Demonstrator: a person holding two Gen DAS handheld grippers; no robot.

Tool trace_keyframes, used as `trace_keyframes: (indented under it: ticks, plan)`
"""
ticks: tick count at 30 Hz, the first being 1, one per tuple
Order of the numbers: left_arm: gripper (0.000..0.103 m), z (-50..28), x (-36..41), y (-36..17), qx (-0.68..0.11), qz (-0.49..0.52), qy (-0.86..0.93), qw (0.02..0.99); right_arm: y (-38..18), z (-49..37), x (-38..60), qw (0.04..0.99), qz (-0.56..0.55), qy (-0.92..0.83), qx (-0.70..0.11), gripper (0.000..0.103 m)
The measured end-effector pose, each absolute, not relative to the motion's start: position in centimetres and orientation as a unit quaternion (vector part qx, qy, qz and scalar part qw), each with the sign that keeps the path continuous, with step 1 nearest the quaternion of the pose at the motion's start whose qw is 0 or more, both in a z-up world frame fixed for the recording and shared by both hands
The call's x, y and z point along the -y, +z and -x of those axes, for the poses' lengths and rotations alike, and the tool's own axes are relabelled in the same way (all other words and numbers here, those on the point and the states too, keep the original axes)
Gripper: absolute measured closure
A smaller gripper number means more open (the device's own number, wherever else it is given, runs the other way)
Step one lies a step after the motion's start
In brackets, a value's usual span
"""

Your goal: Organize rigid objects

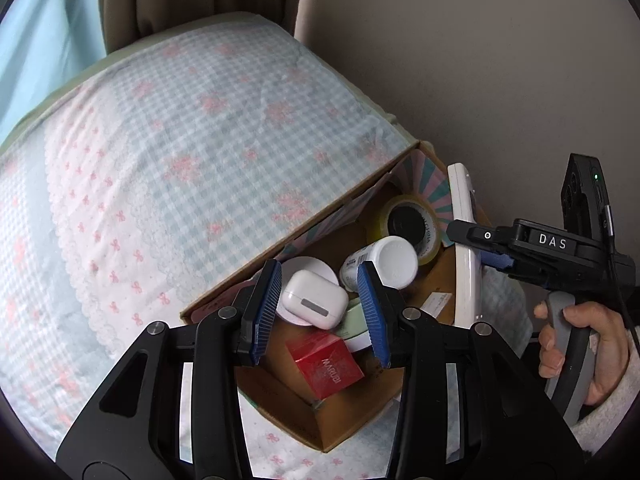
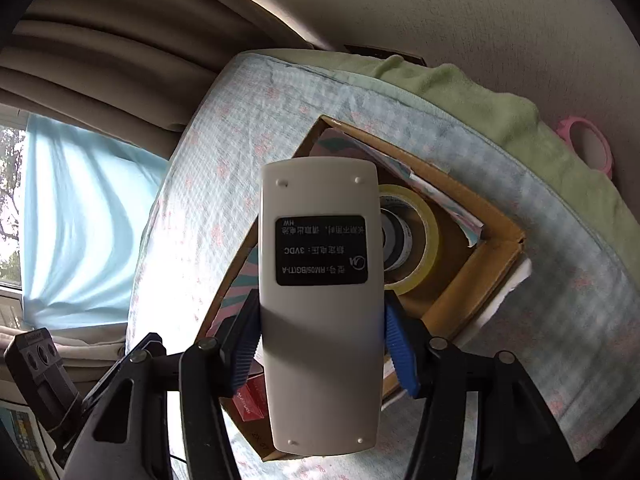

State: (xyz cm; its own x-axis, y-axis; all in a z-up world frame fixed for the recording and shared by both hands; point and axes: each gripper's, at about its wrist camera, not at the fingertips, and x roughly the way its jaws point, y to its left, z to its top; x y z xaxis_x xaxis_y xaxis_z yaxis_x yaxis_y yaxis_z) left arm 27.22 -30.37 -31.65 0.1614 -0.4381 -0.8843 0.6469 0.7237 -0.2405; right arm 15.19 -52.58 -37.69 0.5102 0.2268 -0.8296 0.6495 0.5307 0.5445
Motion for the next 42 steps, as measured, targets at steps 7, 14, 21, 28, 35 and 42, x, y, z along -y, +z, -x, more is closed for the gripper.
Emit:
trace_keyframes:
  ticks: [7, 14, 21, 28, 35, 42]
  plan:
    - [0.000, -26.9, 31.2, -33.7, -0.548, -0.151, -0.350, 0.745, -38.7, -16.1, 53.1, 0.728, -0.439, -0.179, -0.494, 0.000]
    - [0.000, -26.7, 30.1, -34.2, -0.565, -0.138, -0.336, 0.741, -38.9, -16.7, 53.2, 0.724, -0.406, -0.177, -0.528, 0.000]
    - [0.000, -25.8, 29.5, -32.8, -0.558, -0.144, -0.338, 0.744, -37.9, -15.9, 52.7, 0.719, -0.415, -0.188, -0.525, 0.000]
    - [0.000, -24.2, 27.6, -30.6, -0.544, -0.140, -0.338, 0.755, -36.0, -14.2, 51.4, 0.717, -0.418, -0.203, -0.519, 0.000]
    - [0.000, -21.3, 24.0, -26.5, -0.520, -0.128, -0.332, 0.777, -31.9, -11.9, 48.6, 0.737, -0.399, -0.204, -0.506, 0.000]
    - [0.000, -17.3, 17.3, -18.2, -0.493, -0.083, -0.304, 0.811, -24.0, -10.4, 43.4, 0.783, -0.331, -0.166, -0.499, 0.000]
